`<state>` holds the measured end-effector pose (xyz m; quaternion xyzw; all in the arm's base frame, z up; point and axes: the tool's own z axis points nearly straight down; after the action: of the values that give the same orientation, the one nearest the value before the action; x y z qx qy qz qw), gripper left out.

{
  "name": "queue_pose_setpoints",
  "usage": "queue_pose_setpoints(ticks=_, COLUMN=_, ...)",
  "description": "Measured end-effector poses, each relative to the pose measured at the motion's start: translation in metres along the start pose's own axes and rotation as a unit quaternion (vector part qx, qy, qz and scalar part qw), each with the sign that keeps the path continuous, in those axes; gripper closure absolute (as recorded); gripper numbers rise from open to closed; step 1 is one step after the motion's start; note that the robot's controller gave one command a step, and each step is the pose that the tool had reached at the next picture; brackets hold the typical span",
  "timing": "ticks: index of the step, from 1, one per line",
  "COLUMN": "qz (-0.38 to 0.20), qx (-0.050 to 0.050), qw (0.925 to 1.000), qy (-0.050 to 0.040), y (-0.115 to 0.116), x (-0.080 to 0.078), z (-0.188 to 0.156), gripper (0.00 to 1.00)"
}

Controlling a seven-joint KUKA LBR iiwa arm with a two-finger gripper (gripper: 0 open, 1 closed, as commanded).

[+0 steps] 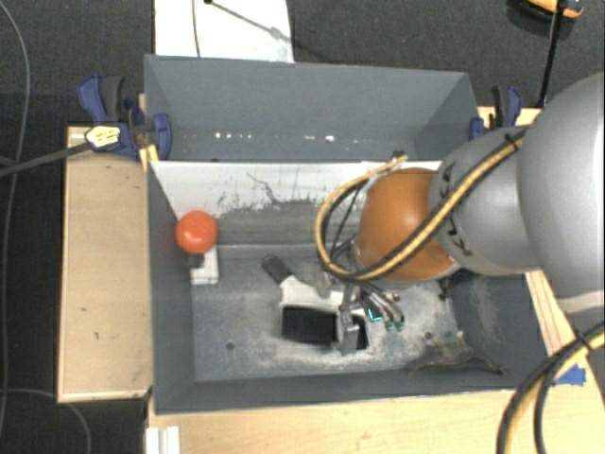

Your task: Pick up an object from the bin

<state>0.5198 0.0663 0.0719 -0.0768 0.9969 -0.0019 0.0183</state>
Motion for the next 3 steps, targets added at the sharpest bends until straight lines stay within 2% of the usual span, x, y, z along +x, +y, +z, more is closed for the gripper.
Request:
queue_pose_setpoints(ticks=1, qz=-0.002, qx=-0.001, qw=1.0000, qy=-0.0017, y=0.0008, x=-0.0009, z=-0.0020, gripper=1.00)
queue_pose_setpoints(ticks=3, qz=-0.006, qx=-0.001, qw=1.0000, qy=-0.0027, y=0.0001, x=-0.0020, z=-0.0018, gripper=1.00)
